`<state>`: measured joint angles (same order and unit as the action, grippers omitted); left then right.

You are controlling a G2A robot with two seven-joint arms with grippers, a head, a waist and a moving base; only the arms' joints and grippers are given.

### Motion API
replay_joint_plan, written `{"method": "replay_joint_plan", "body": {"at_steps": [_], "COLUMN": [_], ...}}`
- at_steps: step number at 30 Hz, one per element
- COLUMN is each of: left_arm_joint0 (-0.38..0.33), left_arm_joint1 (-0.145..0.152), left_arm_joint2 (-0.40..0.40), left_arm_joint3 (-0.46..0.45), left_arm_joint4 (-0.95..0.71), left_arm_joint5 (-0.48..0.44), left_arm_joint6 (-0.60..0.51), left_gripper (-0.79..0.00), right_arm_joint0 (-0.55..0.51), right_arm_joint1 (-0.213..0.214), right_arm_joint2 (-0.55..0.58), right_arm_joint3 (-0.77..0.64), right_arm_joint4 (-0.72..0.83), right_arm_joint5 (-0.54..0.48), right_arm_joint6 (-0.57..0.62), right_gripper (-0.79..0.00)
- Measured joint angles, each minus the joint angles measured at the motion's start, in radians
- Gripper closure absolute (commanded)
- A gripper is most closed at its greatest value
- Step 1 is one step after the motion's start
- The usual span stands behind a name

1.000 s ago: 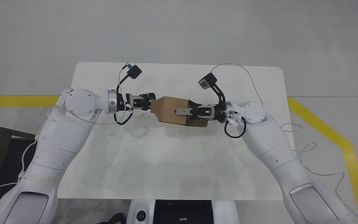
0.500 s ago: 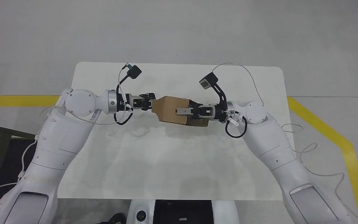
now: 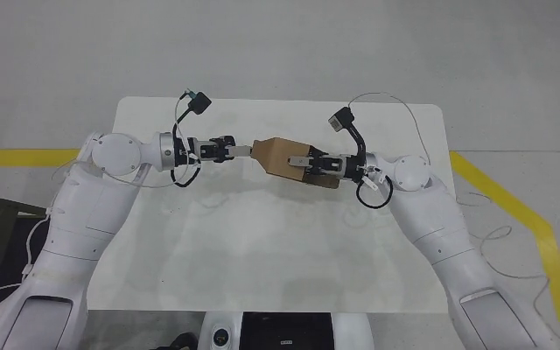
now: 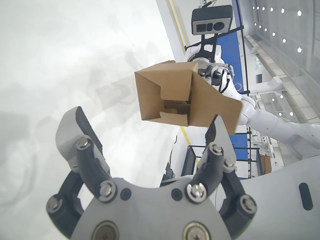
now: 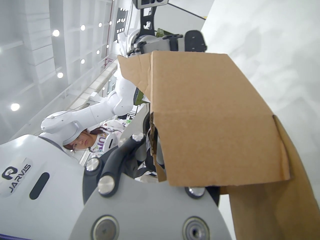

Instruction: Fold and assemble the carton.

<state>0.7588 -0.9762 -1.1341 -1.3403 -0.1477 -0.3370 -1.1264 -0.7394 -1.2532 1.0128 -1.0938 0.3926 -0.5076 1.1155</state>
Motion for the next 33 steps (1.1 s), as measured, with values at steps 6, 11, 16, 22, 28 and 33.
{"method": "replay_joint_plan", "body": {"at_steps": [6, 11, 16, 22, 28, 33], "left_arm_joint0": [-0.003, 0.007, 0.017, 0.008, -0.014, -0.023], "left_arm_joint1": [0.006, 0.01, 0.011, 0.006, 0.0, -0.001], "left_arm_joint2": [-0.025, -0.029, -0.01, 0.02, 0.036, 0.035], "left_arm_joint3": [-0.017, -0.063, -0.096, -0.089, -0.051, -0.032], "left_arm_joint4": [-0.008, 0.021, 0.082, 0.158, 0.169, 0.171], "left_arm_joint5": [0.003, -0.001, -0.001, 0.064, 0.128, 0.131], "left_arm_joint6": [-0.004, 0.005, 0.017, 0.054, 0.078, 0.079], "left_gripper": [-0.785, -0.785, -0.785, -0.785, -0.785, -0.785], "right_arm_joint0": [-0.021, -0.032, -0.032, -0.029, -0.033, -0.038], "right_arm_joint1": [0.018, 0.024, 0.025, 0.025, 0.026, 0.028], "right_arm_joint2": [0.032, 0.036, 0.033, 0.024, 0.023, 0.029], "right_arm_joint3": [-0.043, -0.073, -0.09, -0.108, -0.113, -0.121], "right_arm_joint4": [-0.086, -0.114, -0.13, -0.141, -0.131, -0.12], "right_arm_joint5": [0.072, 0.106, 0.122, 0.13, 0.124, 0.117], "right_arm_joint6": [-0.025, -0.029, -0.035, -0.034, -0.035, -0.034], "right_gripper": [0.0, 0.0, 0.0, 0.0, 0.0, 0.0]}}
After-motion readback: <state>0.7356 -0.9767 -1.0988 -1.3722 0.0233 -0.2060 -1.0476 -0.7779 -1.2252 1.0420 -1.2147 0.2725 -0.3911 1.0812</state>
